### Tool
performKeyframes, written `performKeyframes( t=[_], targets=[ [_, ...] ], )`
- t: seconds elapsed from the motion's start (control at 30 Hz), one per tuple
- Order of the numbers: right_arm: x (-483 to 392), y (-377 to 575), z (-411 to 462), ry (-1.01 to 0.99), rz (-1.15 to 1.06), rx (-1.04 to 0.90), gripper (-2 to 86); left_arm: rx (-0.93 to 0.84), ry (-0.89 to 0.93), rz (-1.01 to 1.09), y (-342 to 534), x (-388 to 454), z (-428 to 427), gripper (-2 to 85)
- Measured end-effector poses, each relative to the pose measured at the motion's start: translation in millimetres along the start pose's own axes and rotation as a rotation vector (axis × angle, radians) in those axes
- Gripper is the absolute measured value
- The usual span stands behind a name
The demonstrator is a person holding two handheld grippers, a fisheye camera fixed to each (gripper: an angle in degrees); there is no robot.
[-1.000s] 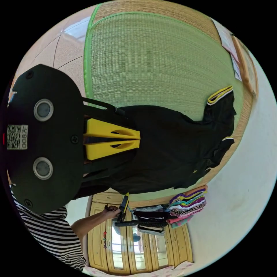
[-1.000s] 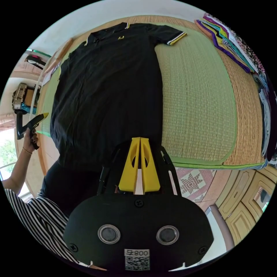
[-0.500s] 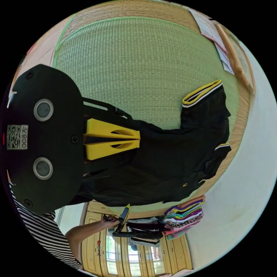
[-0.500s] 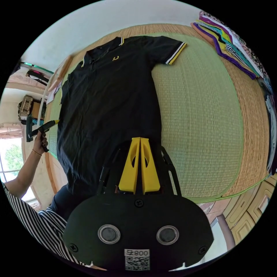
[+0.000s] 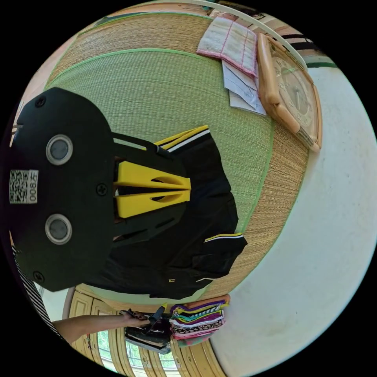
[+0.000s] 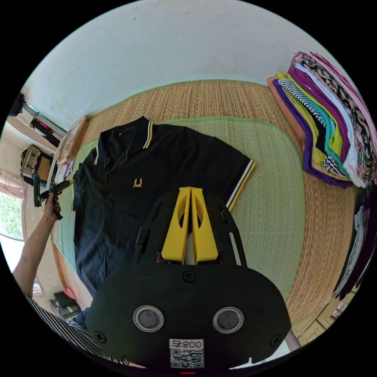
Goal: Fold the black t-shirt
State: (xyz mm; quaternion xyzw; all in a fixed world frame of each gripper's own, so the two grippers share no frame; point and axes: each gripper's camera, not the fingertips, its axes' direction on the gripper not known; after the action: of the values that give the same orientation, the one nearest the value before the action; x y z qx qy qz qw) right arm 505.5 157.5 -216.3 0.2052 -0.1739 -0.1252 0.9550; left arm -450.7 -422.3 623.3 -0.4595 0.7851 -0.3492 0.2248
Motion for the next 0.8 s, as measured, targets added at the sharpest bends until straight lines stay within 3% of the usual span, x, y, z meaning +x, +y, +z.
performKeyframes(
  t=[0.17, 0.33, 0.6, 0.8],
  targets=[
    [-6.4, -44.6, 32.8, 0.042, 0.009, -0.041, -0.1, -0.067, -0.193, 0.086, -17.0, 23.0, 20.8, 0.0],
    [3.7, -41.1, 42.2, 0.007, 0.047, -0.022, -0.2, -0.027, -0.238, 0.071, 0.1, 17.3, 9.2, 0.0],
    [30.6, -13.4, 20.6, -0.054, 0.199, 0.076, 0.0, 0.015, -0.225, 0.039, 14.4, 22.6, -7.2, 0.0],
    [-4.4, -24.3, -10.5, -0.048, 0.103, 0.184, 0.0, 0.090, -0.139, 0.158, -6.4, 76.6, -15.1, 0.0]
  ],
)
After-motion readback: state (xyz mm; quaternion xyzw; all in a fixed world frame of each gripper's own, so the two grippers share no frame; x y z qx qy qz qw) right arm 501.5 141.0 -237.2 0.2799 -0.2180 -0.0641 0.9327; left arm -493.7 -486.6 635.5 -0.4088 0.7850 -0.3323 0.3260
